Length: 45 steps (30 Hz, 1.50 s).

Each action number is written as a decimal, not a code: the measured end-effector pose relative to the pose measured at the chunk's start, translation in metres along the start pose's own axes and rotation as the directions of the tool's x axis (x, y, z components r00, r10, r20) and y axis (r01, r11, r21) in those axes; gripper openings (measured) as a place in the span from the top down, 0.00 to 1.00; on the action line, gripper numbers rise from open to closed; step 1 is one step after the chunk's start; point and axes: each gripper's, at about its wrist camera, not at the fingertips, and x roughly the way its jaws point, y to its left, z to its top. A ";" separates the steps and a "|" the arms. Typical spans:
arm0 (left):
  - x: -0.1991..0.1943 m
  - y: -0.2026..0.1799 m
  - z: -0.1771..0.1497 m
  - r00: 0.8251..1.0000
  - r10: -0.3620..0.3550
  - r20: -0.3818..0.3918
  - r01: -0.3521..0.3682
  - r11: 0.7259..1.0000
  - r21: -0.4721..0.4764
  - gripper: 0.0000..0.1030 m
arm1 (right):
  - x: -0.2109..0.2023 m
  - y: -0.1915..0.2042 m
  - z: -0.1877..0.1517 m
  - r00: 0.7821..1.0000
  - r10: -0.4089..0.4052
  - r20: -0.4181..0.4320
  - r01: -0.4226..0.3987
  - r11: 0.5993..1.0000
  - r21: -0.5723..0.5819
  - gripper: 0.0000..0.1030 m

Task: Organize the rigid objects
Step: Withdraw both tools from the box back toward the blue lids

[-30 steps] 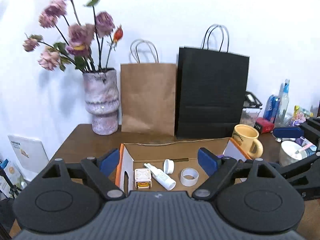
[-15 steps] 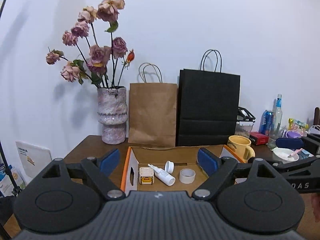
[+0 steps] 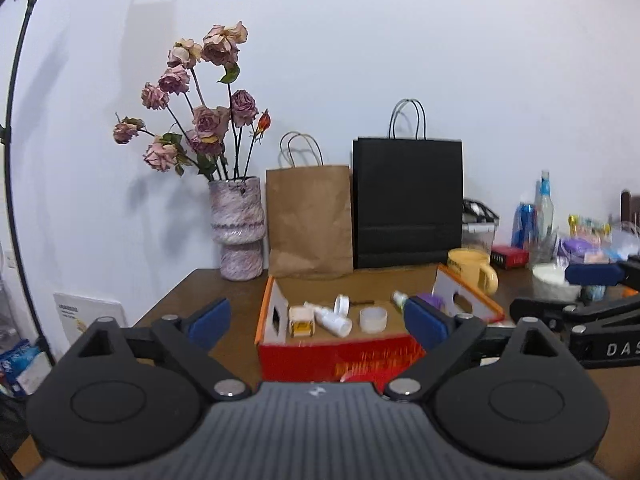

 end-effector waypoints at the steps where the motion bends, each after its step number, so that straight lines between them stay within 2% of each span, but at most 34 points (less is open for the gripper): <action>1: -0.007 -0.001 -0.004 1.000 -0.001 -0.009 0.001 1.000 -0.003 0.06 | -0.008 0.002 -0.006 1.000 0.003 0.000 -0.003 1.000 0.004 0.13; 4: -0.032 0.001 -0.018 0.999 -0.012 -0.032 0.011 0.999 -0.037 0.06 | -0.034 0.008 -0.024 1.000 0.010 -0.008 -0.010 1.000 0.018 0.13; 7: -0.058 0.001 -0.029 1.000 0.000 -0.012 0.000 0.999 -0.046 0.05 | -0.059 0.016 -0.037 1.000 0.004 -0.007 -0.004 1.000 0.019 0.13; 17: -0.141 -0.012 -0.076 0.999 0.035 0.035 -0.034 0.999 -0.024 0.02 | -0.127 0.041 -0.076 0.999 -0.027 0.042 0.025 0.999 0.046 0.10; 21: -0.159 -0.012 -0.090 1.000 0.015 0.008 -0.015 1.000 -0.011 0.02 | -0.149 0.047 -0.094 0.998 -0.044 0.037 0.042 0.997 0.059 0.09; 25: -0.165 -0.016 -0.094 1.000 -0.010 -0.004 0.009 1.000 -0.012 0.02 | -0.160 0.050 -0.106 0.998 -0.053 0.028 0.051 0.997 0.058 0.09; 33: -0.161 -0.022 -0.101 1.000 -0.012 -0.011 0.012 1.000 0.007 0.02 | -0.155 0.051 -0.113 0.998 -0.057 0.010 0.056 0.996 0.063 0.08; 40: -0.140 -0.026 -0.107 0.999 -0.011 -0.042 0.012 1.000 0.015 0.02 | -0.137 0.045 -0.121 0.998 -0.063 -0.020 0.065 0.994 0.087 0.08; 45: -0.112 -0.032 -0.112 0.996 -0.034 -0.081 0.037 0.999 0.035 0.02 | -0.118 0.031 -0.127 0.996 -0.064 -0.058 0.071 0.989 0.131 0.08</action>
